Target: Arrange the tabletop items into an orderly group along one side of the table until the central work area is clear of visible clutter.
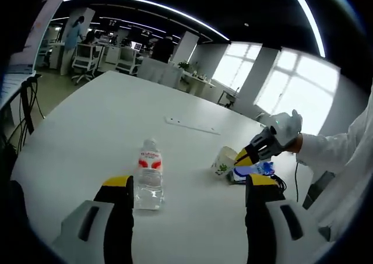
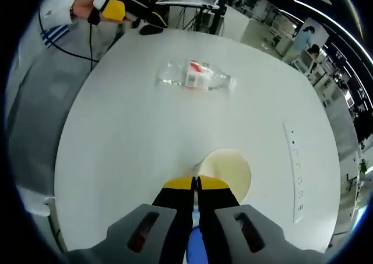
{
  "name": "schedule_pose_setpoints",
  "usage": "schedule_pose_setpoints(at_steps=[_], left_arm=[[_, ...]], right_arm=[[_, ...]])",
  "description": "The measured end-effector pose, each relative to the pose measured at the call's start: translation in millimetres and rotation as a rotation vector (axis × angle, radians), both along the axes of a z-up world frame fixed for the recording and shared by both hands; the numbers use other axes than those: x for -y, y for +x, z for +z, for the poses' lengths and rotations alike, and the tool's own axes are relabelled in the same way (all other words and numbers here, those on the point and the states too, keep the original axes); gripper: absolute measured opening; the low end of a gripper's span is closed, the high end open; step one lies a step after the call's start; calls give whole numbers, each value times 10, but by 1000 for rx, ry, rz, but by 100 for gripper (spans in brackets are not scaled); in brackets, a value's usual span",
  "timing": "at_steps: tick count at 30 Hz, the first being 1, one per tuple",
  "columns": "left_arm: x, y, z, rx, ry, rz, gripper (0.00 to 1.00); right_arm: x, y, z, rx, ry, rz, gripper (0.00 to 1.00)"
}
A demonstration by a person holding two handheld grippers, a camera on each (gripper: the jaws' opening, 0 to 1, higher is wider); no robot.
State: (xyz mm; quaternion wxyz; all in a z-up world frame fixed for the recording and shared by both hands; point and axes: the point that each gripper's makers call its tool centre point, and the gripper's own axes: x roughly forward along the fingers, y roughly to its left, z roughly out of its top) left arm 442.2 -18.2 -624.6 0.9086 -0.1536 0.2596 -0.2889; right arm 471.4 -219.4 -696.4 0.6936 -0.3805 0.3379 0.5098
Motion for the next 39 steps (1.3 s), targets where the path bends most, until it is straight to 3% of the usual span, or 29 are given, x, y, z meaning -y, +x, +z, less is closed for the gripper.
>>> schedule_pose_setpoints(at_steps=[8, 20, 39], left_arm=[[-7, -4, -16, -3, -1, 5, 80], [7, -11, -17, -3, -3, 2, 80], [37, -37, 13, 2, -3, -7, 81]], right_arm=[[-8, 11, 2, 4, 6, -14, 8], [-64, -18, 72, -10, 77, -55, 20], [-41, -30, 190, -11, 147, -118, 31]])
